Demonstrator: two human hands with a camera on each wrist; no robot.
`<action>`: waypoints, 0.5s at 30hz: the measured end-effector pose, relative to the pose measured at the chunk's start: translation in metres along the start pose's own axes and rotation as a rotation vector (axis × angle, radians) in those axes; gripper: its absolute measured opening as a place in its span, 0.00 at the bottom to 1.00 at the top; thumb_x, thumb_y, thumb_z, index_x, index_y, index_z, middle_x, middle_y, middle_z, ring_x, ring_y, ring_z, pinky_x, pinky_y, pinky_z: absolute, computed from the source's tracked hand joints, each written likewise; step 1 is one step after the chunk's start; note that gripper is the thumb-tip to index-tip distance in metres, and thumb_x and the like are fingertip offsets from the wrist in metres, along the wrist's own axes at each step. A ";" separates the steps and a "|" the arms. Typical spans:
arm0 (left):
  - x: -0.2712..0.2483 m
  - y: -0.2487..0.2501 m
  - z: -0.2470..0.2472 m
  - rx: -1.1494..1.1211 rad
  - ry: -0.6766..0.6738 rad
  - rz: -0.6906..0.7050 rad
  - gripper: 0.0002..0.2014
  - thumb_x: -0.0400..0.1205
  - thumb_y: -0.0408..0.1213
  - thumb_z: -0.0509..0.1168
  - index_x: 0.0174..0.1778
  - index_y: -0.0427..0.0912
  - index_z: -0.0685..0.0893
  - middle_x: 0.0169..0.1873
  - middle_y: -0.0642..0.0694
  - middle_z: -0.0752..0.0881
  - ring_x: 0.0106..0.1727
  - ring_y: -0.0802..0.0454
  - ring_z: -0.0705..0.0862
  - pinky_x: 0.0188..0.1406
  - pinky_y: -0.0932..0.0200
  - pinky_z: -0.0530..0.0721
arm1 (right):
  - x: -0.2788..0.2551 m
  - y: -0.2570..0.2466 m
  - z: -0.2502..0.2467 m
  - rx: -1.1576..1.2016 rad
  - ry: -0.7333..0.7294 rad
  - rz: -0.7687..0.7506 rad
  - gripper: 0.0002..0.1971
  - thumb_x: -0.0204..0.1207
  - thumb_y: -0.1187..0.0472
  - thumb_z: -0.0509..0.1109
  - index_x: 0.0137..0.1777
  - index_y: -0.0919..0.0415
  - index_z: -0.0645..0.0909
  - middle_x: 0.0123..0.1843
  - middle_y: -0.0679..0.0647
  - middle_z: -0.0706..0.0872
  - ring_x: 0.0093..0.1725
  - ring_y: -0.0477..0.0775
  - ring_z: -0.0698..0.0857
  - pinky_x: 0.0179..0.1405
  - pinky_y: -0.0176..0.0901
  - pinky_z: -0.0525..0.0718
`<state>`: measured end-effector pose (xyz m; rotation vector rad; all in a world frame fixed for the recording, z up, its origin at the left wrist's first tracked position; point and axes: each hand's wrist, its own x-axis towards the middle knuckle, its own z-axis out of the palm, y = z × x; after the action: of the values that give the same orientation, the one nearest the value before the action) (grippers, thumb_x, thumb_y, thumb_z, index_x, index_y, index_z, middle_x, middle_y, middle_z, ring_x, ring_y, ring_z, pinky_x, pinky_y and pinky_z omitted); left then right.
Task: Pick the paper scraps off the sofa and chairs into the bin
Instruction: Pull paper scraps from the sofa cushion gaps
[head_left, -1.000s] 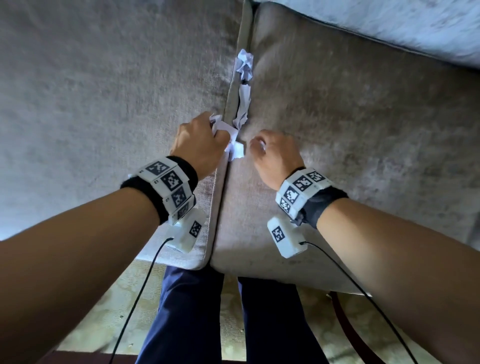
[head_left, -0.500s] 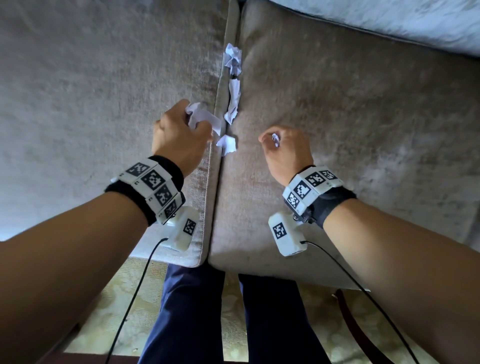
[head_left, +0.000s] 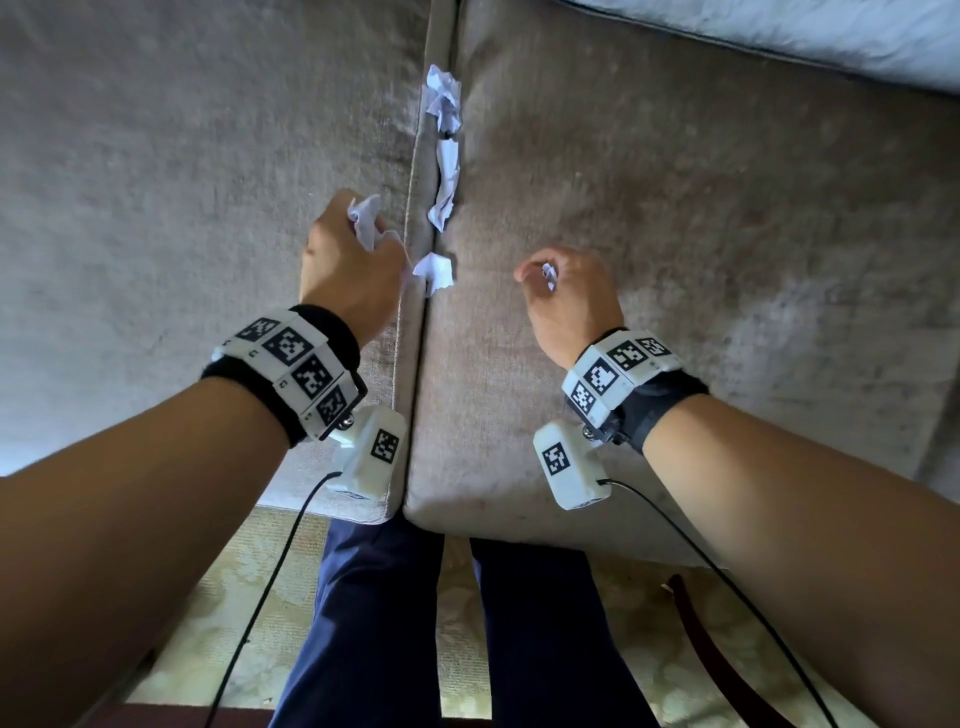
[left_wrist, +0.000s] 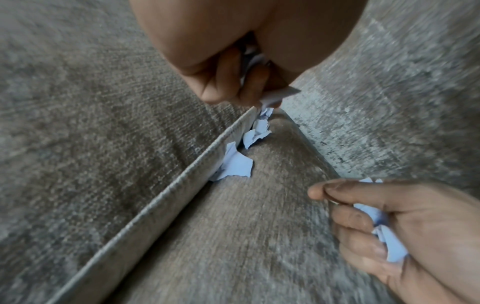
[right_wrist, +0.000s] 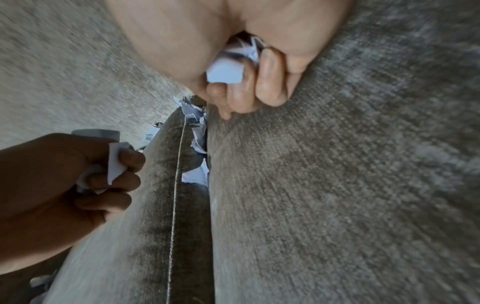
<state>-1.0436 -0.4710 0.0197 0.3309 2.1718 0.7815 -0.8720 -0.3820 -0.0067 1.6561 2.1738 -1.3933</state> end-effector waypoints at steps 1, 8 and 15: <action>0.000 -0.001 0.001 -0.007 0.004 -0.006 0.09 0.74 0.29 0.58 0.44 0.44 0.80 0.33 0.46 0.85 0.27 0.52 0.80 0.20 0.61 0.75 | -0.001 0.001 -0.001 -0.003 0.007 -0.005 0.10 0.81 0.66 0.62 0.47 0.61 0.86 0.47 0.52 0.90 0.31 0.40 0.79 0.33 0.31 0.77; -0.003 -0.005 0.005 0.001 0.018 -0.078 0.07 0.72 0.37 0.59 0.31 0.37 0.77 0.25 0.48 0.73 0.28 0.51 0.70 0.28 0.55 0.70 | -0.009 0.008 -0.004 0.011 0.013 -0.001 0.11 0.83 0.63 0.62 0.46 0.65 0.86 0.39 0.51 0.87 0.28 0.38 0.75 0.27 0.26 0.69; -0.004 -0.011 0.014 0.322 -0.094 0.053 0.09 0.74 0.51 0.66 0.38 0.50 0.81 0.34 0.54 0.84 0.37 0.51 0.84 0.39 0.54 0.86 | -0.014 0.014 -0.006 -0.013 0.038 0.028 0.13 0.84 0.59 0.61 0.45 0.65 0.85 0.42 0.51 0.89 0.34 0.48 0.83 0.29 0.26 0.74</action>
<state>-1.0303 -0.4755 0.0085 0.5786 2.2046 0.4322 -0.8524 -0.3877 -0.0039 1.7162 2.1660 -1.3482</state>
